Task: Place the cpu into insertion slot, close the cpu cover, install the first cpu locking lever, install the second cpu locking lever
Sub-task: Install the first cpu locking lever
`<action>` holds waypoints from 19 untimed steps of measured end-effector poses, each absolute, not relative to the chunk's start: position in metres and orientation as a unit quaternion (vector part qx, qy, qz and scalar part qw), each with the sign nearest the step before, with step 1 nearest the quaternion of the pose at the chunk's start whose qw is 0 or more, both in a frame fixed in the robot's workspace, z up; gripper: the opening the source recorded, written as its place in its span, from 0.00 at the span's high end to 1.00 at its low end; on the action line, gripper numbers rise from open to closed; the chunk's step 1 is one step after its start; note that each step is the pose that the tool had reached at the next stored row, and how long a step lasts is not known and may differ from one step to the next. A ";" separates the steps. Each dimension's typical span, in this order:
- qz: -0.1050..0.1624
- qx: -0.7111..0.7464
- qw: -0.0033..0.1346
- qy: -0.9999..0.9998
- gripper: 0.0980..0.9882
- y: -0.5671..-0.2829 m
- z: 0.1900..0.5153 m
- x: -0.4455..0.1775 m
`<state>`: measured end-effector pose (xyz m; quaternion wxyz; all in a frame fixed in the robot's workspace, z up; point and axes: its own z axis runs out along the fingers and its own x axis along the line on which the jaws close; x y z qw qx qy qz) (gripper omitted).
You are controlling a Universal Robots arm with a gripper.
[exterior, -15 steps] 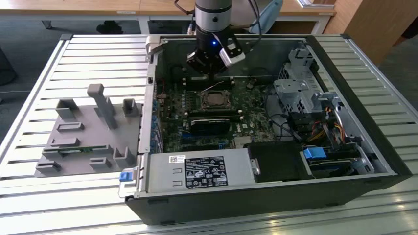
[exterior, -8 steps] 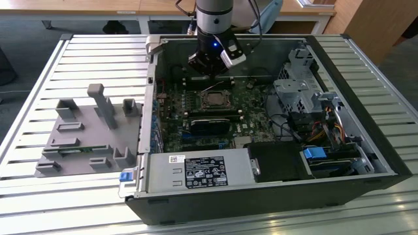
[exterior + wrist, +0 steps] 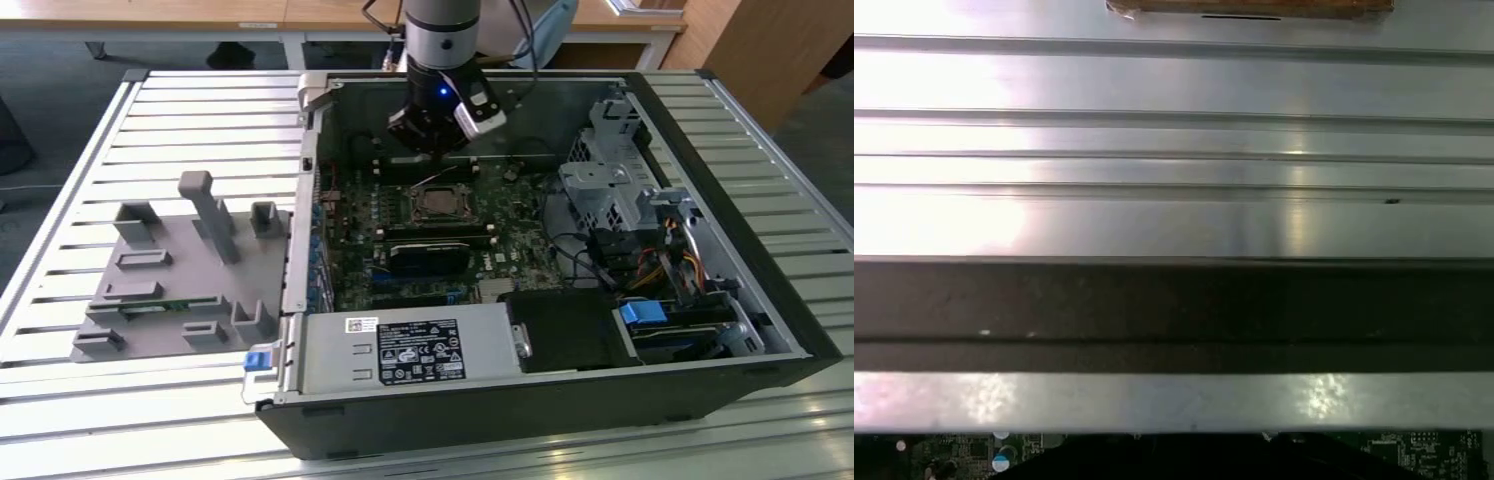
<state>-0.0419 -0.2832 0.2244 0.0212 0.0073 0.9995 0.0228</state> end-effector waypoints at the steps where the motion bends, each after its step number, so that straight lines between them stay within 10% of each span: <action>1: 0.023 0.007 0.021 0.999 0.97 -0.283 0.224 -0.041; 19: 0.023 0.007 0.021 0.999 0.97 -0.279 0.217 -0.025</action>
